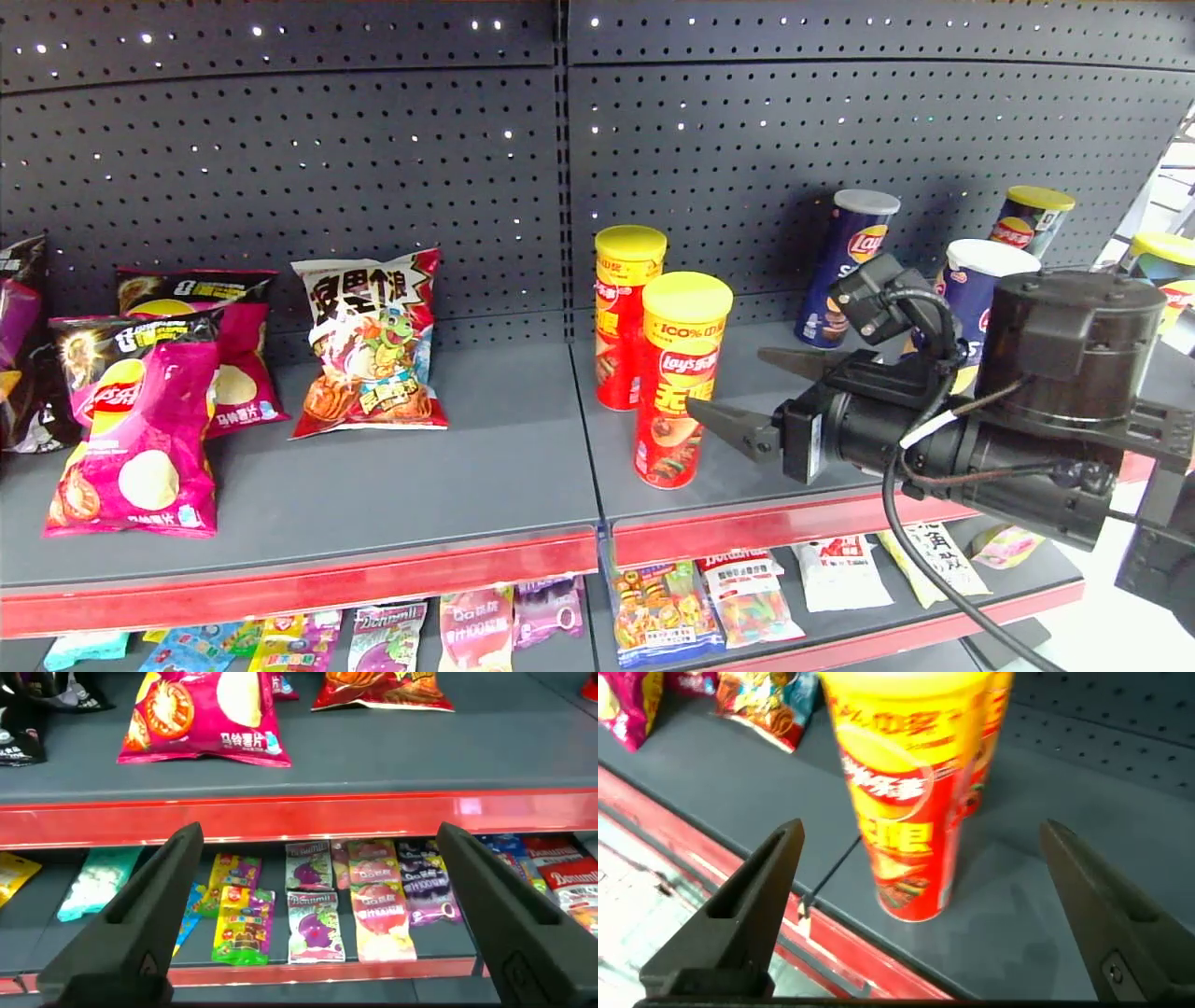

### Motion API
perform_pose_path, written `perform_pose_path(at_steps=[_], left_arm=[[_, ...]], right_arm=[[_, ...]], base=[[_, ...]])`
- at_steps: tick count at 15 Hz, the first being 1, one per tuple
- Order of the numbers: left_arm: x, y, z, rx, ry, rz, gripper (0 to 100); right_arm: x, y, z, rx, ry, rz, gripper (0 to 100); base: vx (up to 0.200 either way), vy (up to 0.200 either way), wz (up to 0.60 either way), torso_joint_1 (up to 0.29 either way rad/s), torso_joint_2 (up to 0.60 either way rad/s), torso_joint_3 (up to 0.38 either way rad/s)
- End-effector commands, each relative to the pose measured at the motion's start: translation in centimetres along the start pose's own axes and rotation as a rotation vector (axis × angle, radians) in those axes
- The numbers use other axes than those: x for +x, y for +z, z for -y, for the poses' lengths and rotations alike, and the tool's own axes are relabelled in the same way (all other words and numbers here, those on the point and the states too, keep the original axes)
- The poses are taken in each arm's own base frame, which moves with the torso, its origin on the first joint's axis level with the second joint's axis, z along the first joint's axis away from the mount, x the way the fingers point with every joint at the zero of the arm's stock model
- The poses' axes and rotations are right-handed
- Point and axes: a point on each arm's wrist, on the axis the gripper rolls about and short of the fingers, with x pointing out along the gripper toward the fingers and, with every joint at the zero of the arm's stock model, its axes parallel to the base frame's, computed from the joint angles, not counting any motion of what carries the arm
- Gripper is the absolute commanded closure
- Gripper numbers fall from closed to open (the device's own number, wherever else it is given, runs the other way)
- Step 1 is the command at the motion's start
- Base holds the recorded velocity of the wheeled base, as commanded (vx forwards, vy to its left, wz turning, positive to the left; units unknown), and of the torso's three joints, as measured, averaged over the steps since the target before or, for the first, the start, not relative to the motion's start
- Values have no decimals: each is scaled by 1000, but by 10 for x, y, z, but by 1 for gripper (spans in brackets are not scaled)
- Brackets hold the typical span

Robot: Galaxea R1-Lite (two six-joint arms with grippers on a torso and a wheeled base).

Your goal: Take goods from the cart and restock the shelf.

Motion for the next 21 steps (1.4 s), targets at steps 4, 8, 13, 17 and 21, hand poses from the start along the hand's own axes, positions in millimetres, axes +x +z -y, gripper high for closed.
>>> perform_pose_path(at_steps=[4, 8, 13, 17, 21], left_arm=[[0, 0, 0, 1, 1, -2, 0], [0, 0, 0, -1, 1, -2, 0], [0, 0, 0, -1, 1, -2, 0], [0, 0, 0, -1, 1, -1, 0], [0, 0, 0, -1, 1, -2, 0]], right_arm=[[7, -4, 0, 3, -34, -20, 0], [10, 0, -4, 4, -64, -6, 0], [21, 6, -15, 46, -100, 35, 0], [29, 5, -19, 66, -120, 30, 0], [36, 0, -25, 67, -112, 20, 0]], base=[[0, 0, 0, 0, 0, 0], [0, 0, 0, 0, 0, 0], [0, 0, 0, 0, 0, 0], [0, 0, 0, 0, 0, 0], [0, 0, 0, 0, 0, 0]])
